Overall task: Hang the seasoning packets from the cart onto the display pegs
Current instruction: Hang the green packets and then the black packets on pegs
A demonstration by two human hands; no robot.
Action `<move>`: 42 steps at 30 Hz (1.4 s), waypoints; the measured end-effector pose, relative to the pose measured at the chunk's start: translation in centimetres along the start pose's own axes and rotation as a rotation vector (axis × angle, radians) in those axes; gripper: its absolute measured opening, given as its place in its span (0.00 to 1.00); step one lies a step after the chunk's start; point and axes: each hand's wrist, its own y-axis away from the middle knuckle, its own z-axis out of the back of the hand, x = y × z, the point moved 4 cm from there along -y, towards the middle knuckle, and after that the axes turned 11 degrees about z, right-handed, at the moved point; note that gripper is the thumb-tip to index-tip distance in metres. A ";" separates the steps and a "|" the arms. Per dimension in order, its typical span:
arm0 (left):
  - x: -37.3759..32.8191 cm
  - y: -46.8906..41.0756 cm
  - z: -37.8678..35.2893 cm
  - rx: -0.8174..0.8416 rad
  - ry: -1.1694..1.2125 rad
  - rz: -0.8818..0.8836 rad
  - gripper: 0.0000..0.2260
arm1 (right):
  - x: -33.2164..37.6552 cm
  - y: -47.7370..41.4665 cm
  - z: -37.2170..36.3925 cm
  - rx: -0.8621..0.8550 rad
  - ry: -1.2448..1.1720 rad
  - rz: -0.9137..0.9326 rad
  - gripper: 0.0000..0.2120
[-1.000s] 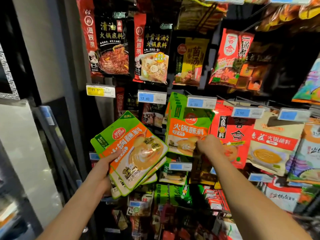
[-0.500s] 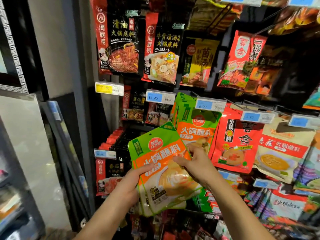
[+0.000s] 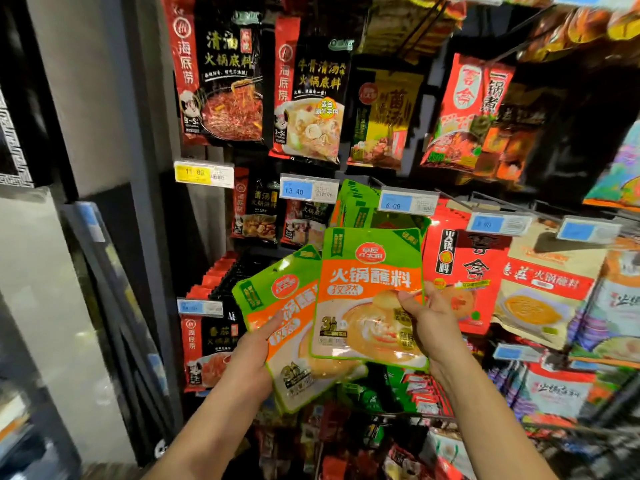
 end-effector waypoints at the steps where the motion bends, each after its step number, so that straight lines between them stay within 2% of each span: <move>1: -0.2 -0.1 0.4 -0.015 0.033 0.000 0.13 | 0.5 0.0 0.7 -0.055 -0.015 -0.004 0.29; 2: -0.5 -0.3 0.8 -0.017 0.054 -0.015 0.10 | 1.0 0.1 1.2 -0.090 -0.032 -0.004 0.27; 6: -1.9 -0.6 2.0 -0.004 0.104 -0.060 0.08 | 1.4 -0.9 2.7 -0.180 -0.020 0.006 0.36; 10: -2.9 -0.2 2.1 0.009 0.096 -0.093 0.09 | 2.0 -2.1 1.7 -0.177 -0.069 0.010 0.38; 18: -3.7 0.9 2.6 -0.015 0.076 -0.117 0.06 | 1.7 -3.3 0.9 -0.205 -0.039 -0.070 0.28; 28: -4.2 1.0 2.9 -0.016 0.089 -0.120 0.06 | 1.4 -2.6 1.8 -0.261 -0.128 -0.093 0.34; 31: -4.3 0.9 2.7 -0.019 0.085 -0.118 0.06 | 1.9 -2.7 1.9 -0.271 -0.089 -0.134 0.24; 34: -4.4 0.9 2.8 -0.030 0.093 -0.122 0.06 | 2.2 -4.1 1.4 -0.257 0.082 -0.164 0.07; 38: -3.8 0.8 3.2 -0.049 0.119 -0.132 0.07 | 0.7 -7.7 0.9 -0.181 0.600 -0.053 0.02; 42: -3.0 0.7 3.0 -0.049 0.115 -0.106 0.09 | -0.2 -7.4 0.7 -0.080 1.029 -0.169 0.21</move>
